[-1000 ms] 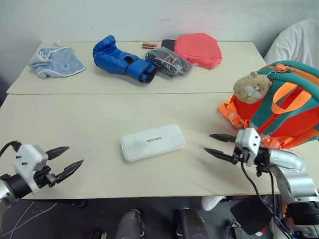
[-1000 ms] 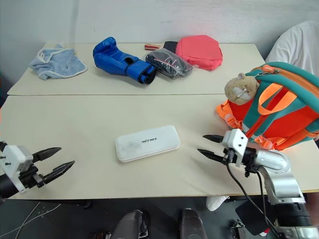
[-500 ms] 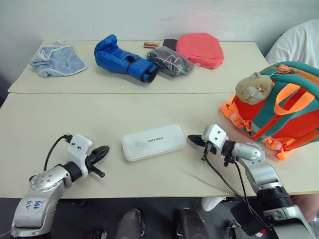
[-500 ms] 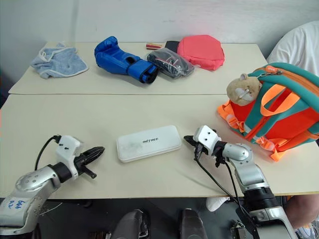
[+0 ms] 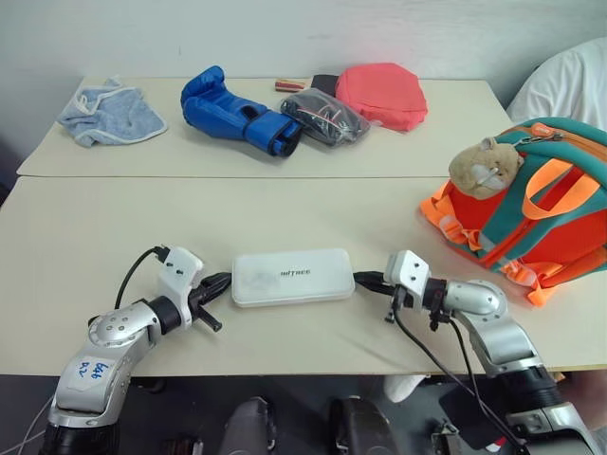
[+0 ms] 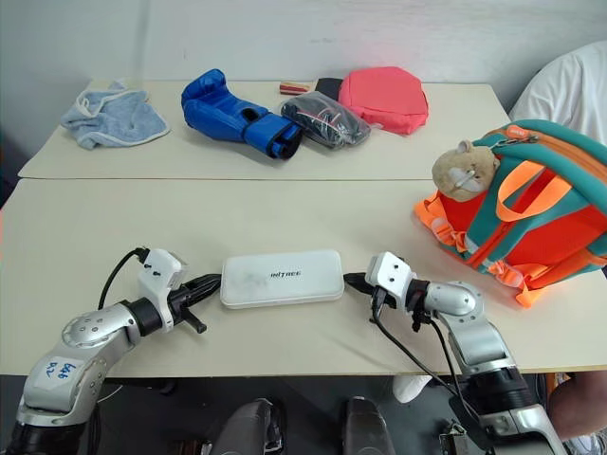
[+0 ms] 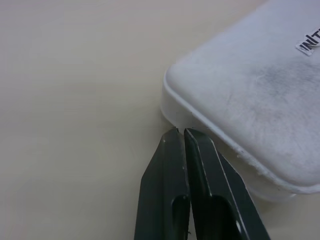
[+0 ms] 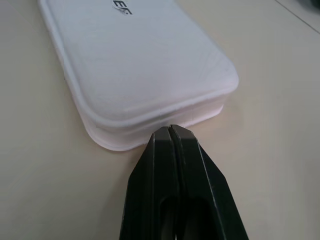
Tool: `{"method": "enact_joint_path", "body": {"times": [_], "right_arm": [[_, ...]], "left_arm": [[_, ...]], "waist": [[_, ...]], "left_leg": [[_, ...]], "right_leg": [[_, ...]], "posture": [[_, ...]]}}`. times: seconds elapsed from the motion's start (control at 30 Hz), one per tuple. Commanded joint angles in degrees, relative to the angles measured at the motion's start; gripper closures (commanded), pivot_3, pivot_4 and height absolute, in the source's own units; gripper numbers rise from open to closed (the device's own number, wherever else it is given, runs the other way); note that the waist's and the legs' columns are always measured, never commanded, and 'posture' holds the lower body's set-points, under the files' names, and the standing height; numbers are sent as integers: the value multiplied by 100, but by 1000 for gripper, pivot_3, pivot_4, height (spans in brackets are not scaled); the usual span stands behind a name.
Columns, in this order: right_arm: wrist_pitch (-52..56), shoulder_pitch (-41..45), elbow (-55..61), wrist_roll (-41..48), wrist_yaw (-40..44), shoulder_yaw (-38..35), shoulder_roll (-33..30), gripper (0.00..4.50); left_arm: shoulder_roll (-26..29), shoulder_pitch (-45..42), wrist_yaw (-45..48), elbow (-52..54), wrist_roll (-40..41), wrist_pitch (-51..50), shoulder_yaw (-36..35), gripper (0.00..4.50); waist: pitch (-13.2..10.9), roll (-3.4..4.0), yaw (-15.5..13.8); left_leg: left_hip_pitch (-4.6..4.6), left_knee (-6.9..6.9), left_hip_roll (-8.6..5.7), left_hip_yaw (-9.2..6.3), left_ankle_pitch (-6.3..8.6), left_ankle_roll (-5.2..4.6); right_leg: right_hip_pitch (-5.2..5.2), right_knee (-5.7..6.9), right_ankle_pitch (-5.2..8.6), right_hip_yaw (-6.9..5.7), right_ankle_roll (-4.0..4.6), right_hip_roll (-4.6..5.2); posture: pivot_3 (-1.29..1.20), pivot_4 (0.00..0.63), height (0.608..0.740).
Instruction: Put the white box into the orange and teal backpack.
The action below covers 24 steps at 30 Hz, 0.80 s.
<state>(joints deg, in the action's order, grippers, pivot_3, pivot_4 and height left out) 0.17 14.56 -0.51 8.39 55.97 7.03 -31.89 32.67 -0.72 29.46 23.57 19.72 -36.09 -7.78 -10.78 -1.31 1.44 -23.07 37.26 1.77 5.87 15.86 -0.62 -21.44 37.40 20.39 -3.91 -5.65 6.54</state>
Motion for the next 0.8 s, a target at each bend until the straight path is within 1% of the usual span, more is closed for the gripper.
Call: {"method": "enact_joint_path", "body": {"times": [0.03,0.17,0.27,0.3,0.37,0.47,0.5,0.57,0.6,0.67,0.7,0.77,0.8], "right_arm": [[26,-183,535,172,67,-106,-158,4500],[-25,-386,440,88,-62,-302,-307,4500],[-74,-434,345,93,-38,-471,-512,4500],[-78,-460,319,134,-3,-546,-615,4500],[-91,-483,260,179,81,-651,-794,4500],[-171,-391,90,196,172,-718,-934,4500],[-207,-334,20,176,160,-722,-943,4500],[-238,-206,-88,151,150,-698,-923,4500],[-238,-136,-115,144,138,-668,-894,4500],[-248,-61,-147,143,130,-620,-861,4500],[-253,-37,-141,137,131,-565,-824,4500],[-267,1,-107,120,146,-451,-750,4500],[-266,18,-95,108,141,-416,-721,4500]], "left_arm": [[-2,21,238,109,46,224,169,4338],[9,226,318,149,158,227,-28,4338],[124,265,429,85,753,-315,-709,3789],[302,277,619,-23,1012,-553,-992,3523],[722,242,943,-330,1526,-1340,-1385,2902],[1558,85,1578,-970,2052,-2359,-1543,1900],[1769,-65,1725,-1195,2264,-2740,-1576,1686],[2000,-638,1872,-1724,2733,-3599,-1635,1082],[2068,-1056,1927,-2079,2920,-4129,-1584,814],[2139,-1591,2037,-2443,3150,-4752,-1445,198],[1923,-2060,1757,-2695,3059,-5062,-1349,44],[1574,-2759,1322,-3108,2921,-5488,-1027,44],[1476,-2968,1172,-3307,2914,-5595,-906,44]], "waist": [[0,0,-3],[0,0,-1],[0,0,1],[0,0,2],[0,0,3],[0,0,12],[0,0,12],[-1,1,-2],[-2,2,-19],[-1,0,-30],[-1,0,-34],[-1,0,-74],[-1,0,-87]], "left_leg": [[0,-1,0,0,0,0],[1,0,0,0,0,0],[1,-1,1,0,0,0],[1,-1,1,0,0,0],[1,-2,2,-3,-1,2],[3,-6,2,-4,-3,5],[3,-6,2,-4,-3,5],[2,-6,1,-3,-3,5],[2,-5,-2,-5,-4,4],[-3,2,-4,-16,-7,5],[-4,1,-4,-17,-8,6],[-3,3,-8,-21,-10,8],[-6,4,-6,-20,-11,10]], "right_leg": [[0,-1,0,0,0,0],[1,-4,0,0,0,0],[0,-18,0,0,0,0],[0,-26,0,0,0,0],[0,-28,0,-2,0,0],[0,-27,3,-5,4,-1],[0,-30,3,-6,5,-1],[0,-30,3,-4,5,0],[1,-28,3,-5,5,0],[1,-23,3,-15,4,1],[1,-21,3,-16,4,1],[1,7,3,-19,4,0],[0,8,3,-20,4,-2]], "posture": [[0,150,740],[0,150,740],[0,150,740],[0,150,740],[0,150,740],[0,150,740],[0,150,740],[0,150,740],[0,150,740],[0,150,740],[0,150,740],[0,150,740],[0,150,740]]}}
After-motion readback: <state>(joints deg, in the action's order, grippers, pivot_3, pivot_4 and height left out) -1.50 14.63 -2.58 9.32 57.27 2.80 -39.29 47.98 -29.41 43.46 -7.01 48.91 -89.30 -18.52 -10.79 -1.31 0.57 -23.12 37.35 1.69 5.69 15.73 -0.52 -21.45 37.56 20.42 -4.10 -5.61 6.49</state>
